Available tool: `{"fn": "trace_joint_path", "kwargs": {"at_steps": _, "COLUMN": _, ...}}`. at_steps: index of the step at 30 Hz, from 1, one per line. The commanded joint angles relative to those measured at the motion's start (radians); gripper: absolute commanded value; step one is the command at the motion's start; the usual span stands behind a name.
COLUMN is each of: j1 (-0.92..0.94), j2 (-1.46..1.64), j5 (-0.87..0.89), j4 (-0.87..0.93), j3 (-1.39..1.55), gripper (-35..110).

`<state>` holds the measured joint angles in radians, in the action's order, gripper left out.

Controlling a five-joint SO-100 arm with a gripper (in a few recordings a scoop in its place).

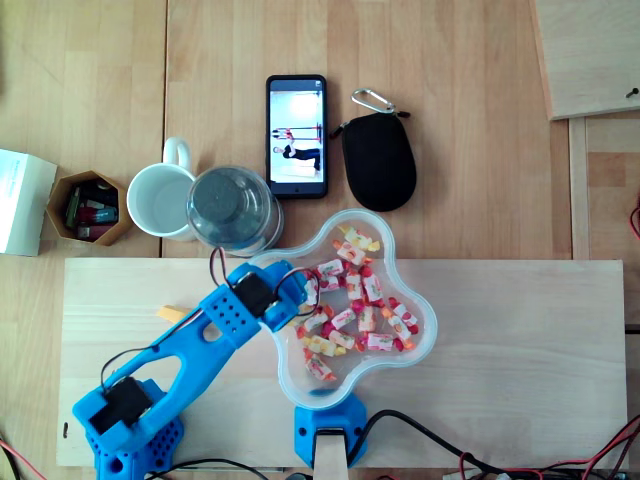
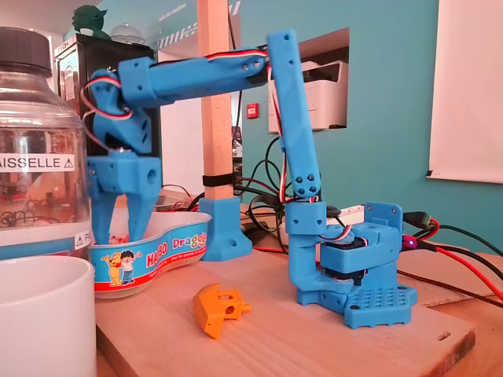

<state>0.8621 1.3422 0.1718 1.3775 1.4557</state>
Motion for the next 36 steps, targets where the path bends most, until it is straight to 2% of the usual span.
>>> {"fn": "trace_joint_path", "kwargs": {"at_steps": 1, "j1": 0.006, "j2": 0.003, "j5": 0.011, "j4": -0.034, "j3": -0.069, "gripper": 22}}
{"fn": "trace_joint_path", "kwargs": {"at_steps": 16, "j1": 0.106, "j2": -0.034, "j5": -0.067, "j4": -0.038, "j3": -0.146, "gripper": 22}}
{"fn": "trace_joint_path", "kwargs": {"at_steps": 36, "j1": 0.101, "j2": -0.098, "j5": -0.08, "j4": -0.052, "j3": -0.123, "gripper": 22}}
